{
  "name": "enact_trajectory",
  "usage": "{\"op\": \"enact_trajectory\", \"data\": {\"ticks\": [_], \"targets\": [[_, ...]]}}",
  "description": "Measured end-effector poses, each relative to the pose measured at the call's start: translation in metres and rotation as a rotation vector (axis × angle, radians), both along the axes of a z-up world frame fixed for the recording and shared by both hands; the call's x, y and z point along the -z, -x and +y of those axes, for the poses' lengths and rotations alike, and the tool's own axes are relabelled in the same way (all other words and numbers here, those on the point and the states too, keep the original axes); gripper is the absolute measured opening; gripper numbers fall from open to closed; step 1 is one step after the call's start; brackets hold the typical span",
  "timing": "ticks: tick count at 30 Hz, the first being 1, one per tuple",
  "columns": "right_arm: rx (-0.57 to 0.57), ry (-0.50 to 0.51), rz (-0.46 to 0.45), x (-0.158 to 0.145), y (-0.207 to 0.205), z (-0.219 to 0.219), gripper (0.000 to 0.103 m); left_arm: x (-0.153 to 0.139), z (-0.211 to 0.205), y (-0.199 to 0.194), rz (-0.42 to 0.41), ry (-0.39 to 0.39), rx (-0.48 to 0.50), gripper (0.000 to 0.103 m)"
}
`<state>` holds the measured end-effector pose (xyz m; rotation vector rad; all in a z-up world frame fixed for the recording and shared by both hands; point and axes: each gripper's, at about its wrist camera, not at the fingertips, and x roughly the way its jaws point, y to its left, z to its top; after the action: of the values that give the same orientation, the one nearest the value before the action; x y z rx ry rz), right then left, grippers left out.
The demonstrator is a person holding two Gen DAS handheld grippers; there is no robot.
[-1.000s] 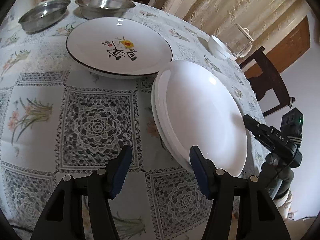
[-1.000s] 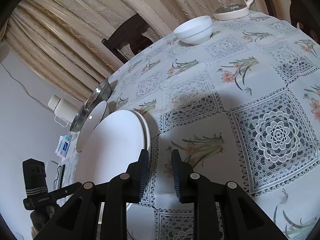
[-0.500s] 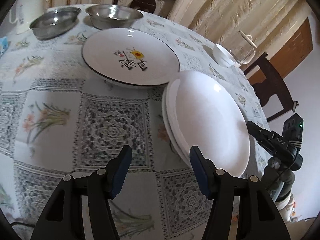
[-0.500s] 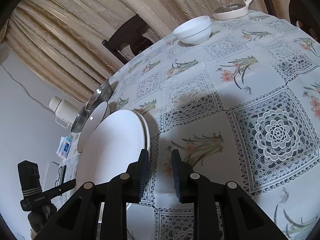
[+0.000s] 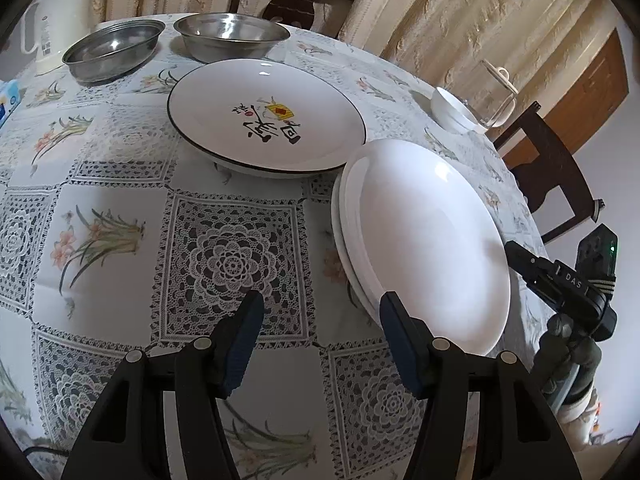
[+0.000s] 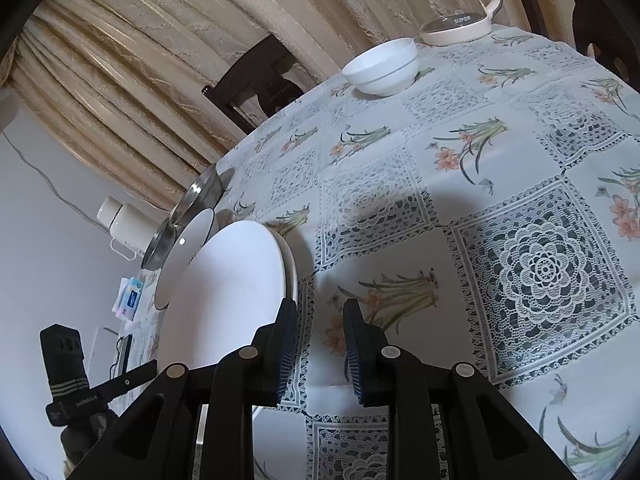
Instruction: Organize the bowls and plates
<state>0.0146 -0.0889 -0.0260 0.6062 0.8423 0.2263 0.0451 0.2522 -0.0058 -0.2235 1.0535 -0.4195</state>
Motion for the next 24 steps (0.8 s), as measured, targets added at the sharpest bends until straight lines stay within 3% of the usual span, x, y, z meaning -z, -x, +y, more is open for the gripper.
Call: {"op": "enact_trajectory", "data": {"ticks": [9,24], "targets": [[0.013,0.009,-0.009,-0.006,0.0,-0.002,0.027,0.002,-0.009,-0.001,0.006,0.009,0.019,0.061],[-0.035,0.04,-0.043,-0.034,-0.026,0.018,0.032,-0.016,0.024,-0.017,-0.043,0.068,-0.067,0.061]]}}
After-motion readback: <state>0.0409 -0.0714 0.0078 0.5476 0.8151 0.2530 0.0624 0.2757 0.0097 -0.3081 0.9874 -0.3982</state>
